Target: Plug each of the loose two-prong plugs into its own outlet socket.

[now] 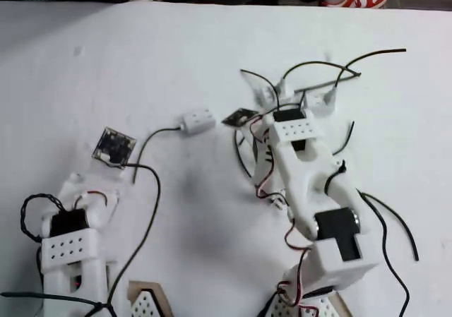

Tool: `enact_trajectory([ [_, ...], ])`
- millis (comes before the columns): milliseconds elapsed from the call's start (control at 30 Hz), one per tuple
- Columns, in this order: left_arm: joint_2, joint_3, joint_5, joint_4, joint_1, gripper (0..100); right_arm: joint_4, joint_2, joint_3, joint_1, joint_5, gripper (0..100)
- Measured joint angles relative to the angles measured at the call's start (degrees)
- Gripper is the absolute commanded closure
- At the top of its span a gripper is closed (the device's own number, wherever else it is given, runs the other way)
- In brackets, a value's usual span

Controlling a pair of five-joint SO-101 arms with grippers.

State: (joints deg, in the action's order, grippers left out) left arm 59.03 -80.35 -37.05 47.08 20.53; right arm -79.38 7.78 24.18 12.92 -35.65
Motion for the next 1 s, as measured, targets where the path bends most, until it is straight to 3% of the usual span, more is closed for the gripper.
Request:
enact_trajectory([
  [267, 0.0, 0.0, 0.0, 0.0, 0.0, 98, -0.3, 6.9, -5.9, 1.7, 0.4, 86.1],
  [433, 0.0, 0.0, 0.0, 0.0, 0.0, 98, -3.2, 10.5, -9.6, 1.8, 0.3, 98.9],
  [633, 0.0, 0.0, 0.0, 0.0, 0.0, 98, -10.5, 11.4, -12.7, 1.8, -0.1, 98.1],
  [900, 0.0, 0.0, 0.0, 0.0, 0.0, 97, -17.6, -8.0, -11.4, 2.1, -3.6, 98.1],
  [1000, 0.0, 2.1, 4.1, 0.0, 0.0, 98, -17.9, -19.3, -7.2, 4.8, -3.6, 98.1],
])
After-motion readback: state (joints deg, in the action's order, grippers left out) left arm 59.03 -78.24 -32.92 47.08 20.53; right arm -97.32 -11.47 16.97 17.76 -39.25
